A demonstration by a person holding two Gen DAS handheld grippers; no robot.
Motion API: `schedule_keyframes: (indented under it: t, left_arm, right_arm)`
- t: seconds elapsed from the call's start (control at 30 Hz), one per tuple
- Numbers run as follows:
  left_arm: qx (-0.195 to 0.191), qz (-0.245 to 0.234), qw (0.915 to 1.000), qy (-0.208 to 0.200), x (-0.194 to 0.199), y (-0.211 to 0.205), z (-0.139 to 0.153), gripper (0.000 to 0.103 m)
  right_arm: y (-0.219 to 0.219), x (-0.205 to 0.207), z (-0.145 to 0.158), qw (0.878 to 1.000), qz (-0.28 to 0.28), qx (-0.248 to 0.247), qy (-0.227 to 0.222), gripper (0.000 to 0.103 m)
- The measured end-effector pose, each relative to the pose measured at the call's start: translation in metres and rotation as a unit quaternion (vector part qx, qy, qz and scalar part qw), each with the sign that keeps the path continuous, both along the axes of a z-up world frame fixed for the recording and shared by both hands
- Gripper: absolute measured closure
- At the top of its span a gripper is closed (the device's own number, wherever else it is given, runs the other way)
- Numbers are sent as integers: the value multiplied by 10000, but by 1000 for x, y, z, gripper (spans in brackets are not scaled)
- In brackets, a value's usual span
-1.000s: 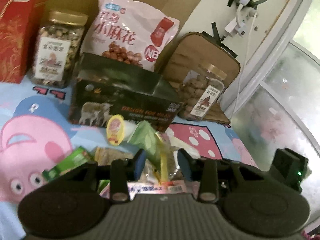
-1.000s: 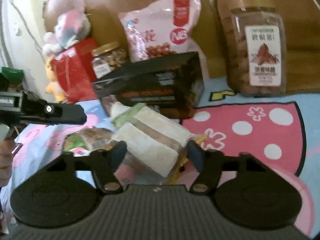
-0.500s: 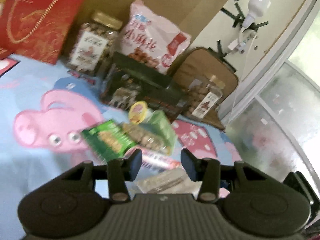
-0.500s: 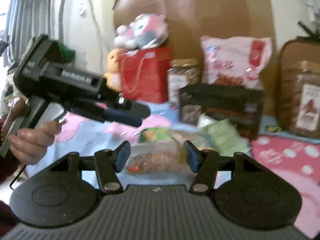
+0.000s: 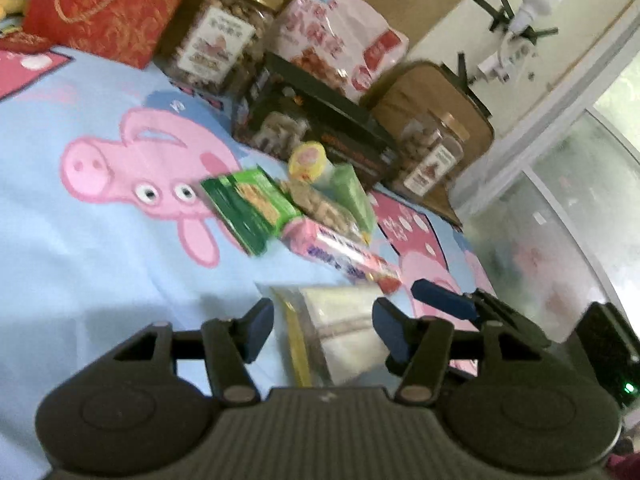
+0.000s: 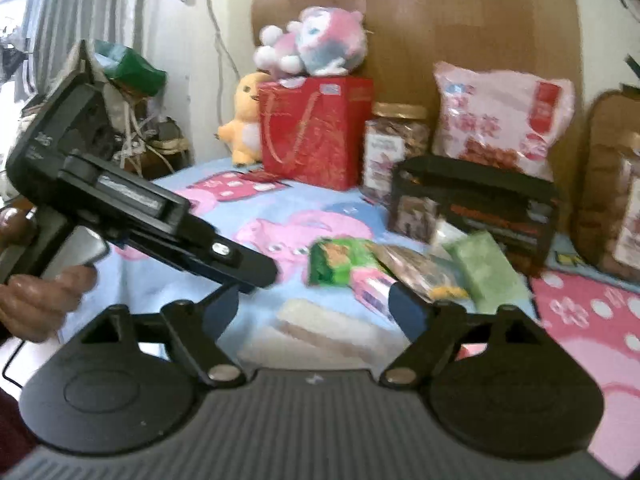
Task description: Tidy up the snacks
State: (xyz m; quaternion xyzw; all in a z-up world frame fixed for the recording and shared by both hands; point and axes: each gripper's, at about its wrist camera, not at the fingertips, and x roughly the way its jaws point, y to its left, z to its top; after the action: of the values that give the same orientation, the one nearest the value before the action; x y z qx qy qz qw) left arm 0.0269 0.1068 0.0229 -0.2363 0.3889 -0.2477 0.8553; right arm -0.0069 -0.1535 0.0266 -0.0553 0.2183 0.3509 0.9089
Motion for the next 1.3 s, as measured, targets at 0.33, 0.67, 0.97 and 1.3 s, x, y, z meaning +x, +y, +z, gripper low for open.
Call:
schedule_keyframes:
  t: [0.33, 0.67, 0.97, 1.3]
  left_arm:
    - [330, -364, 9988, -8, 2, -33, -15, 54]
    - [305, -235, 9948, -947, 8, -16, 51, 57]
    - [665, -28, 9845, -1623, 112, -45, 97, 57]
    - [730, 453, 9890, -1207, 182, -53, 77, 53]
  right_arm:
    - [7, 1, -30, 9963, 187, -613, 568, 29]
    - [14, -2, 10, 9986, 98, -293, -429, 47]
    - [17, 93, 41, 9951, -597, 83, -778, 48]
    - [17, 184, 38, 9861, -1544, 106, -602, 47]
